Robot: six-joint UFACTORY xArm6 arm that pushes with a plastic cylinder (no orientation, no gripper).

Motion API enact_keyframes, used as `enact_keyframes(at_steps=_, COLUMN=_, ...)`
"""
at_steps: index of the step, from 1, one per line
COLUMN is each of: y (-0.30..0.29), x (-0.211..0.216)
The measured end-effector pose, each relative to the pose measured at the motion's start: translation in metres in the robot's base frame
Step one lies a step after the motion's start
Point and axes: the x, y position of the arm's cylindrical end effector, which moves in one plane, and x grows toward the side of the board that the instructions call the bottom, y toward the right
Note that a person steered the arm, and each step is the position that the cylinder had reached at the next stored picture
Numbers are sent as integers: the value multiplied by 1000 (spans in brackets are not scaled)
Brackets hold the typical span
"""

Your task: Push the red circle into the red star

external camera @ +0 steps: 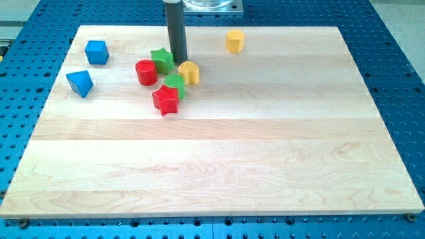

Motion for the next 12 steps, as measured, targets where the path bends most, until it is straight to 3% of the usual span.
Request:
enact_keyframes(at_steps=1, y=-37, x=17)
enact_keyframes(at_steps=2, y=-111, x=24)
enact_keyframes(at_steps=3, y=-140, x=31)
enact_keyframes(at_steps=5, y=-128, x=36)
enact_keyframes(at_steps=6, y=-155, x=96)
enact_keyframes(at_steps=7, y=-169, x=127)
enact_keyframes(at_steps=8, y=-198, x=113)
enact_keyframes(at_steps=9, y=-172, x=88)
enact_keyframes(at_steps=11, y=-142, x=76)
enact_keyframes(at_steps=12, y=-95, x=67)
